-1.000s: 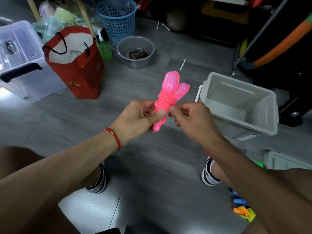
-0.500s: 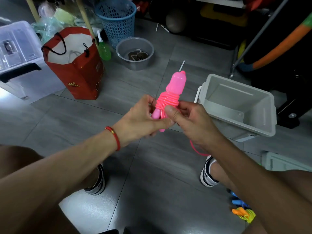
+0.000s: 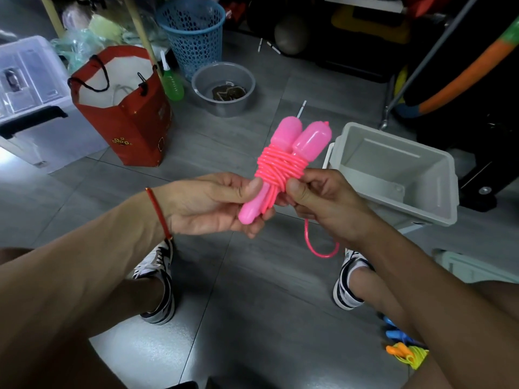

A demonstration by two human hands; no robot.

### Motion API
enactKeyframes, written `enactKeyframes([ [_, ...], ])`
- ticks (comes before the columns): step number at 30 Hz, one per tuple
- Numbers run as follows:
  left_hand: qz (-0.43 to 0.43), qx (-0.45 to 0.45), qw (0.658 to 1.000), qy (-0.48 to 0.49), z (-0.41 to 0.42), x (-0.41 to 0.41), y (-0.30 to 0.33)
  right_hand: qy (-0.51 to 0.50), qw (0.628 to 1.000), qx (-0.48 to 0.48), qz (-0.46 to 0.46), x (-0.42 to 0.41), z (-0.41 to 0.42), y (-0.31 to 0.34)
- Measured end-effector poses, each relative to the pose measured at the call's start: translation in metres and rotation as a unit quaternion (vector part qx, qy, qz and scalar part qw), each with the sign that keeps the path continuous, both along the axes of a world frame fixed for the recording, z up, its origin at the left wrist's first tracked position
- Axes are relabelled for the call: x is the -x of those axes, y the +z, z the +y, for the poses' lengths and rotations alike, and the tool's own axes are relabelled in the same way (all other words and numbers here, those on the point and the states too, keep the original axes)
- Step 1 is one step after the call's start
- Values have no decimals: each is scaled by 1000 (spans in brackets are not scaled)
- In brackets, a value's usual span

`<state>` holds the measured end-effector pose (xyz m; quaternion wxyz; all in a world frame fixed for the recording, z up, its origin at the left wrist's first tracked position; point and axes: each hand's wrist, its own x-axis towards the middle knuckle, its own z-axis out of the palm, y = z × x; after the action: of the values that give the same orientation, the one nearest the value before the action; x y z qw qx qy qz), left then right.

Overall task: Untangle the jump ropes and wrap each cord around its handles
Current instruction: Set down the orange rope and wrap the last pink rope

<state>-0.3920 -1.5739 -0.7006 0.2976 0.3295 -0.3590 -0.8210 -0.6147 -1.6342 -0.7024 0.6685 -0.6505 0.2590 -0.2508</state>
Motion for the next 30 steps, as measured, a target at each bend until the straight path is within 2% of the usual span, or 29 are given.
enactKeyframes([
  [5, -141, 29, 985, 93, -5, 5, -5, -151, 980, 90, 91, -9, 1, -18],
  [10, -310, 70, 930, 185, -6, 15, -11, -200, 964, 43, 172, -20, 8, -26],
  [12, -357, 94, 908, 199, -7, 19, -13, -212, 962, -7, 174, -26, 12, -23],
  [14, -436, 133, 869, 193, -8, 25, -13, -222, 961, -53, 158, -29, 13, -22],
  [17, -558, 192, 780, 207, -5, 39, -10, -231, 962, -65, 131, -34, 15, -14],
  [19, -567, 209, 762, 231, -6, 42, -5, -223, 968, -52, 102, -37, 12, -9],
  [20, -548, 208, 777, 229, -8, 38, -3, -212, 973, -46, 79, -38, 10, -6],
  [21, -501, 195, 815, 216, -11, 34, 2, -199, 977, -47, 53, -39, 8, -4],
  [22, -418, 159, 873, 196, -12, 29, 8, -187, 981, -50, 35, -38, 5, -4],
  [23, -292, 103, 935, 173, -13, 23, 15, -174, 983, -57, 21, -37, 3, -2],
  [24, -158, 30, 977, 142, -13, 18, 19, -163, 985, -60, 8, -36, 0, -1],
  [25, -53, -39, 991, 115, -10, 13, 22, -147, 987, -68, -7, -34, -1, 2],
  [26, 9, -83, 992, 95, -7, 10, 23, -131, 989, -69, -14, -32, -4, 1],
  [27, 46, -101, 991, 81, -5, 8, 20, -113, 991, -71, -18, -30, -5, 1],
  [30, 97, -79, 990, 62, 1, 9, 12, -77, 996, -48, 17, -24, -10, -4],
])
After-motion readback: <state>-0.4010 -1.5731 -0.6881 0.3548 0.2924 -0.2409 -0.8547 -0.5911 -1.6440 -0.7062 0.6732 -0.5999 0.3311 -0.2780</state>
